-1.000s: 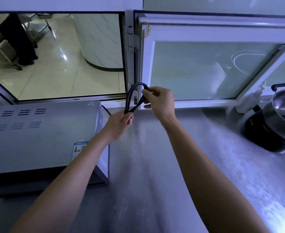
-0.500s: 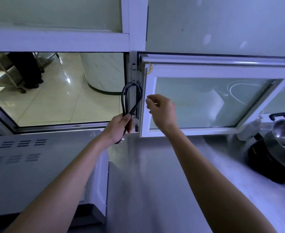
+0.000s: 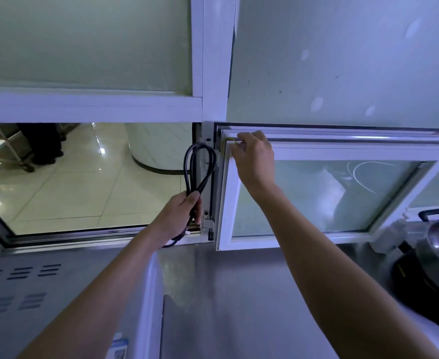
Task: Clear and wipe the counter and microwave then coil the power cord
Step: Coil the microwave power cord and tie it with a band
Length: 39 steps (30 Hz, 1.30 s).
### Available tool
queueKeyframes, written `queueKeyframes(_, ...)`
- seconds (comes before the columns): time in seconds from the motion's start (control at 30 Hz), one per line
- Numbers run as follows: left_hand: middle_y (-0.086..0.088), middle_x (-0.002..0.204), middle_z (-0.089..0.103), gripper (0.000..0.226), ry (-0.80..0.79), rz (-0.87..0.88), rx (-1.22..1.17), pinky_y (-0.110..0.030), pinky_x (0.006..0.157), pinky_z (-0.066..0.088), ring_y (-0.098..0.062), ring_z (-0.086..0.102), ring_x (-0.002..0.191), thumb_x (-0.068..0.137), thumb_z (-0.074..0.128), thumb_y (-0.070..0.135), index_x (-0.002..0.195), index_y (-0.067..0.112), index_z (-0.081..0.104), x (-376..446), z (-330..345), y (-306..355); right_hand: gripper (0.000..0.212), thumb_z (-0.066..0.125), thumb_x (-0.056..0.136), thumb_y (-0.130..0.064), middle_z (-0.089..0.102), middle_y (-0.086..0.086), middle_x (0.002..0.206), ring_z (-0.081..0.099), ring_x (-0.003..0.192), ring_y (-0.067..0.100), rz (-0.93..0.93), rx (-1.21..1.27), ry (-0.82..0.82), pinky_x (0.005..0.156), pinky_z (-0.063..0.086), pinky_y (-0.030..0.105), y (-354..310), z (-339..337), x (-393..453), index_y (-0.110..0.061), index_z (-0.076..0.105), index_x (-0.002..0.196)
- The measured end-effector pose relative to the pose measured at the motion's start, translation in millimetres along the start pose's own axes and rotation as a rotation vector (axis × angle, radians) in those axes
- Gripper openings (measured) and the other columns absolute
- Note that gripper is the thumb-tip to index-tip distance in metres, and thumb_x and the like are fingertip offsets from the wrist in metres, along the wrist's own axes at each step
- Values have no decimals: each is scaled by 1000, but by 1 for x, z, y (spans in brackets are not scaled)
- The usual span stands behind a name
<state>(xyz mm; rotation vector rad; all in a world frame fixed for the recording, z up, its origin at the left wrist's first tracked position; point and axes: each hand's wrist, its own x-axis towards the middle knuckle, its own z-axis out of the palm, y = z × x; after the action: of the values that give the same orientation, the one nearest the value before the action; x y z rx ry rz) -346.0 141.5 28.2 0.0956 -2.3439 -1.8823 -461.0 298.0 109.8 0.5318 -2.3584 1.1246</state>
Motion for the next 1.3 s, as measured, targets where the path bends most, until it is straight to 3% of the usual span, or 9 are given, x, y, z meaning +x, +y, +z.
queueKeyframes(0.13, -13, 67, 59, 38, -9, -5, -50, -17, 54, 46, -15, 53, 55, 109, 34, 27, 89, 2, 55, 0, 2, -1, 19, 58, 84, -15, 50, 4, 93, 49, 79, 25, 54, -16, -13, 59, 34, 34, -1, 7, 7, -6, 60, 67)
queueKeyframes(0.3, -17, 71, 59, 40, -10, 15, -31, -12, 65, 46, -20, 54, 64, 109, 33, 24, 94, -7, 54, -2, 3, -4, 22, 59, 79, -10, 56, 2, 93, 53, 81, 17, 60, 55, -4, 67, 46, 35, -1, 9, 10, -17, 72, 63)
queueKeyframes(0.47, -11, 68, 59, 37, -2, 5, -51, -14, 61, 45, -17, 53, 58, 109, 33, 25, 88, 3, 54, -4, 2, -8, 22, 61, 83, -9, 58, 3, 91, 56, 81, 19, 32, 76, 10, 69, 46, 35, 1, 9, 10, -15, 74, 67)
queueKeyframes(0.57, -10, 69, 61, 38, -1, 12, -24, -21, 69, 45, -21, 55, 63, 109, 33, 27, 86, 6, 55, -6, 2, -13, 17, 63, 90, -12, 59, 4, 89, 56, 78, 17, 10, 129, 39, 69, 43, 27, 3, 7, 2, -12, 75, 77)
queueKeyframes(0.7, -11, 67, 60, 40, 0, 11, -7, -37, 74, 41, -20, 54, 63, 109, 33, 27, 84, 6, 55, -15, 6, -15, 20, 65, 90, -18, 65, 0, 81, 56, 74, 6, 51, 243, 36, 65, 40, 13, 3, -1, -17, -20, 68, 71)
queueKeyframes(0.83, -14, 68, 60, 40, 24, 1, 28, -39, 77, 41, -24, 53, 67, 109, 33, 24, 84, 3, 55, -33, 14, -18, 16, 69, 91, -27, 64, -15, 62, 51, 54, -3, 291, 425, -27, 55, 37, 9, 13, -12, -57, -17, 72, 78)
queueKeyframes(0.93, -13, 68, 59, 36, 28, -44, 2, -26, 63, 42, -18, 55, 59, 109, 34, 21, 82, 6, 55, -53, 26, -25, 16, 69, 91, -24, 70, 2, 72, 60, 68, 9, 509, 653, -63, 67, 47, 26, 29, -23, -102, -12, 73, 81)
queueKeyframes(1.03, -2, 61, 61, 39, -1, -92, 59, -17, 55, 40, -9, 53, 53, 109, 35, 23, 78, 11, 56, -74, 38, -42, 18, 68, 92, -20, 66, 6, 76, 64, 77, 17, 748, 963, -125, 75, 49, 30, 46, -36, -156, -13, 63, 77)
queueKeyframes(1.3, 1, 61, 61, 47, -68, -60, 236, -45, 76, 44, -42, 52, 72, 90, 36, 56, 70, 19, 58, -111, 55, -79, 20, 65, 95, -20, 62, 2, 76, 61, 73, 16, 1017, 1140, -112, 74, 44, 29, 75, -51, -263, -18, 63, 75)
